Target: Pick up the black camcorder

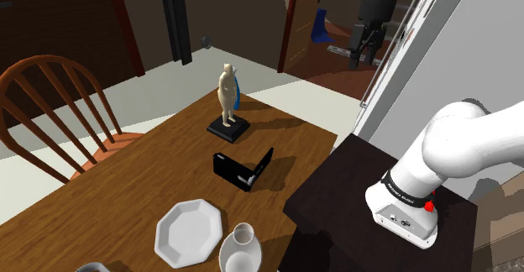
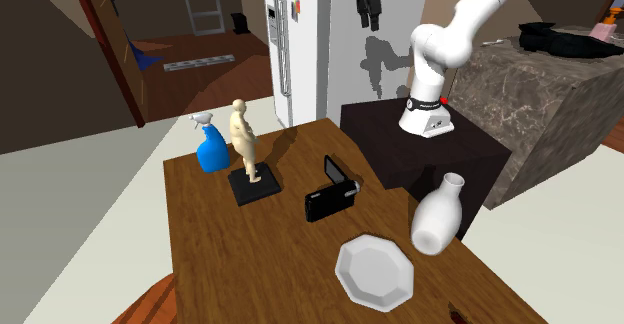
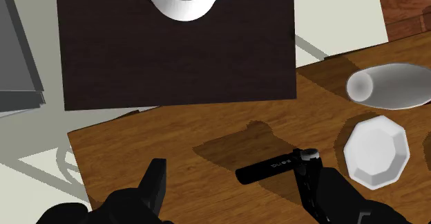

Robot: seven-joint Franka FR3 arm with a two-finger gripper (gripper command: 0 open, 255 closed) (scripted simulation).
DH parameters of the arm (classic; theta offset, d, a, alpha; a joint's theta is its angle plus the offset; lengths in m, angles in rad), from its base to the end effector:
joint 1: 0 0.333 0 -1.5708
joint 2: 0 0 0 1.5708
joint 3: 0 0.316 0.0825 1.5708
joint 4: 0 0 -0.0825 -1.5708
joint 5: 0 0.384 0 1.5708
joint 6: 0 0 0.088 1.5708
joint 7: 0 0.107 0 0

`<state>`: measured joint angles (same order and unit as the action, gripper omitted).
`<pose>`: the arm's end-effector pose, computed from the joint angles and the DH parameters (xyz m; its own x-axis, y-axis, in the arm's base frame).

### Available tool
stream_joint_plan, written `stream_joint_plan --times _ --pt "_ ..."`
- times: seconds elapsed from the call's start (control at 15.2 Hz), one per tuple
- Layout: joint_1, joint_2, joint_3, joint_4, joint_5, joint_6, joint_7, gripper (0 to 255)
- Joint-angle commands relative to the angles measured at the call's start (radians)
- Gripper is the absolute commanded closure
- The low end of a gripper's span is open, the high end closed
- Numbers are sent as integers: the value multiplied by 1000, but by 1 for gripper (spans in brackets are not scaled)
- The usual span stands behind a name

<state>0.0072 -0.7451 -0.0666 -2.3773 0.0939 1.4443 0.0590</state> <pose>0.3012 -0.0118 0.5589 0.9777 -0.0791 -0.1944 -0.1051 -0.9863 -0.1272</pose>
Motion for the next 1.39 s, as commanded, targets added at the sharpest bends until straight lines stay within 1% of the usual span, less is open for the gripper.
stream_joint_plan --times 0.0,0.33,0.66,0.99,1.32 --pt "0 0 0 0 0 0 0 0" --pt "37 54 62 -95 41 175 22 0" --pt "77 149 126 -157 79 357 43 0" --pt "115 281 189 -183 109 541 64 0" --pt "146 446 250 -171 119 720 91 0"
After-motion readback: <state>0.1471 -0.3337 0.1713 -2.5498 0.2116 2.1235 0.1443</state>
